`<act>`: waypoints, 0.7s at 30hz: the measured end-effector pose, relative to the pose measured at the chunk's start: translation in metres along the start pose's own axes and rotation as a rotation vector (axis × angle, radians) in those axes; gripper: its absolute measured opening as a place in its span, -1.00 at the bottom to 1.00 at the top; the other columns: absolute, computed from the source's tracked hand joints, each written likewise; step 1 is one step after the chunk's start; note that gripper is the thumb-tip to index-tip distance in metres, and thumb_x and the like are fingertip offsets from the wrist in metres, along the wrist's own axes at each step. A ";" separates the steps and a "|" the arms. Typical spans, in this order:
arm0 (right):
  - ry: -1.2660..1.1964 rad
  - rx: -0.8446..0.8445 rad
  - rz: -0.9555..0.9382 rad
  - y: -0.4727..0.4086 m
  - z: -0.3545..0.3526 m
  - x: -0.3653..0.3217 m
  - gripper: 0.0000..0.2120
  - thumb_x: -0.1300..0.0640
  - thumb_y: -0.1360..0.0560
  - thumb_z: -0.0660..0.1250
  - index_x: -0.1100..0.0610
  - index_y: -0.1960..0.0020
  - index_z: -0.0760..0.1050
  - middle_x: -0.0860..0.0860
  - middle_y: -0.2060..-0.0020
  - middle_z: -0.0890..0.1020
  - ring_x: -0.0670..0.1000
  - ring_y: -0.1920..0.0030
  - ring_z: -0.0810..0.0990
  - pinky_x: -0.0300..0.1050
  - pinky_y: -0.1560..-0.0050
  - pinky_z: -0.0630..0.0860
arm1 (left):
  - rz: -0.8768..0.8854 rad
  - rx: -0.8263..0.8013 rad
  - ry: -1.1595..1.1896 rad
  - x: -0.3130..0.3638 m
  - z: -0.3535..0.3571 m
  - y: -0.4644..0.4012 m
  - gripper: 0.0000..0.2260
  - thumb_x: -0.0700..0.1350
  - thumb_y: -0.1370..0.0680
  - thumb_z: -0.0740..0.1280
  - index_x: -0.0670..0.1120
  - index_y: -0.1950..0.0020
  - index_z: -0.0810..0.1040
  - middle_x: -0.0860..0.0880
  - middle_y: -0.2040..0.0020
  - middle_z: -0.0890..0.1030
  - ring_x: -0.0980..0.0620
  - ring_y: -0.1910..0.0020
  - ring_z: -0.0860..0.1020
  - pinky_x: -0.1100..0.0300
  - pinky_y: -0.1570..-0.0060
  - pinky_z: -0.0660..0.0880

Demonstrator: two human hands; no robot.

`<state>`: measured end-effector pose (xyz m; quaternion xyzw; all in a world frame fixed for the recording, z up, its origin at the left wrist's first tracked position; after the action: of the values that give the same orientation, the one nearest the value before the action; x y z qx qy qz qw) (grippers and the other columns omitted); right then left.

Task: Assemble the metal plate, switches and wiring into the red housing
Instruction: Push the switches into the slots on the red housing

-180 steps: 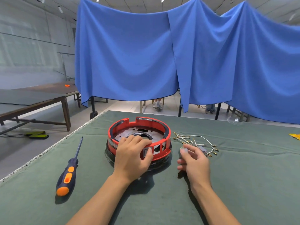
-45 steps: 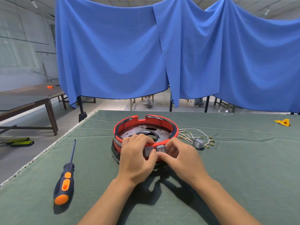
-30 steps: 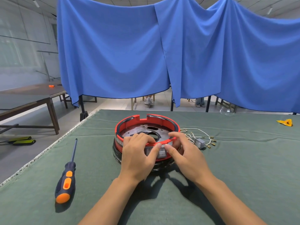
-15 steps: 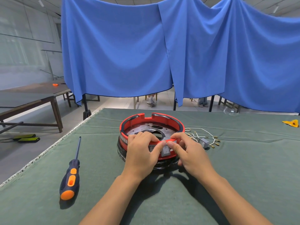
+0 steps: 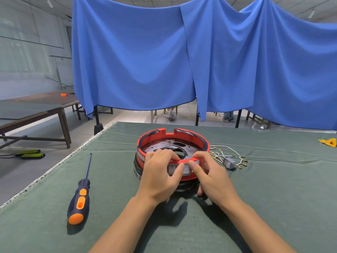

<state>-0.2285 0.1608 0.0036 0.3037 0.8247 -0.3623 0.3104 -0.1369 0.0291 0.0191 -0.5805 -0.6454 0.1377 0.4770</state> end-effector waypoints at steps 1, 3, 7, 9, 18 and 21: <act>-0.063 -0.023 0.008 0.000 -0.002 0.001 -0.89 -0.08 -0.54 0.28 -0.26 -0.02 0.38 -0.03 0.40 0.54 0.04 0.53 0.60 -0.12 0.40 0.48 | 0.027 -0.026 -0.017 0.000 -0.001 0.000 -0.79 0.06 -0.43 0.26 -0.05 0.12 0.55 0.11 0.17 0.57 0.13 0.11 0.46 0.22 -0.03 0.28; -0.128 -0.066 0.020 -0.001 -0.006 0.002 -0.72 0.10 -0.49 0.34 -0.28 -0.03 0.41 0.08 0.40 0.53 0.08 0.52 0.61 -0.15 0.45 0.47 | 0.070 -0.079 -0.067 0.000 -0.002 0.000 -0.79 0.04 -0.38 0.30 -0.03 0.06 0.54 0.12 0.12 0.56 0.16 0.07 0.44 0.26 -0.05 0.24; -0.122 -0.082 0.001 -0.001 -0.005 0.005 -0.59 0.25 -0.45 0.36 -0.25 -0.06 0.42 -0.03 0.52 0.44 0.11 0.50 0.61 -0.15 0.43 0.50 | 0.087 -0.116 -0.097 -0.001 -0.004 0.000 -0.75 0.01 -0.36 0.34 -0.01 0.00 0.54 0.13 0.06 0.57 0.17 0.00 0.44 0.27 -0.09 0.21; -0.129 -0.086 -0.005 -0.001 -0.004 0.007 -0.59 0.26 -0.45 0.36 -0.22 -0.07 0.42 -0.05 0.53 0.44 0.12 0.49 0.61 -0.17 0.44 0.48 | 0.092 -0.135 -0.099 -0.001 -0.004 0.000 -0.74 0.00 -0.35 0.34 0.00 -0.01 0.54 0.13 0.05 0.56 0.17 0.00 0.44 0.29 -0.09 0.20; -0.076 -0.069 -0.004 -0.004 -0.005 0.005 -0.66 0.18 -0.48 0.40 -0.21 -0.06 0.39 -0.03 0.52 0.47 0.09 0.50 0.60 -0.16 0.49 0.48 | 0.082 -0.146 -0.145 -0.003 -0.001 0.001 -0.71 -0.03 -0.35 0.35 -0.01 -0.06 0.54 0.10 0.01 0.59 0.13 -0.03 0.47 0.32 -0.11 0.18; 0.029 -0.053 -0.032 -0.004 -0.004 0.003 -0.68 0.10 -0.49 0.39 -0.27 -0.03 0.35 -0.08 0.50 0.51 -0.01 0.54 0.57 0.00 0.36 0.55 | 0.076 -0.150 -0.155 -0.002 0.000 0.002 -0.70 -0.06 -0.34 0.36 -0.02 -0.05 0.54 0.09 0.02 0.59 0.10 -0.02 0.49 0.30 -0.09 0.20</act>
<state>-0.2350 0.1626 0.0051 0.2872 0.8433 -0.3408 0.3003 -0.1362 0.0280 0.0172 -0.6262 -0.6665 0.1514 0.3751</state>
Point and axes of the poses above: each hand's wrist, its own y-axis away from the middle knuckle, its own z-axis out of the palm, x = y × z, the point moved 3 cm from there along -y, towards the middle knuckle
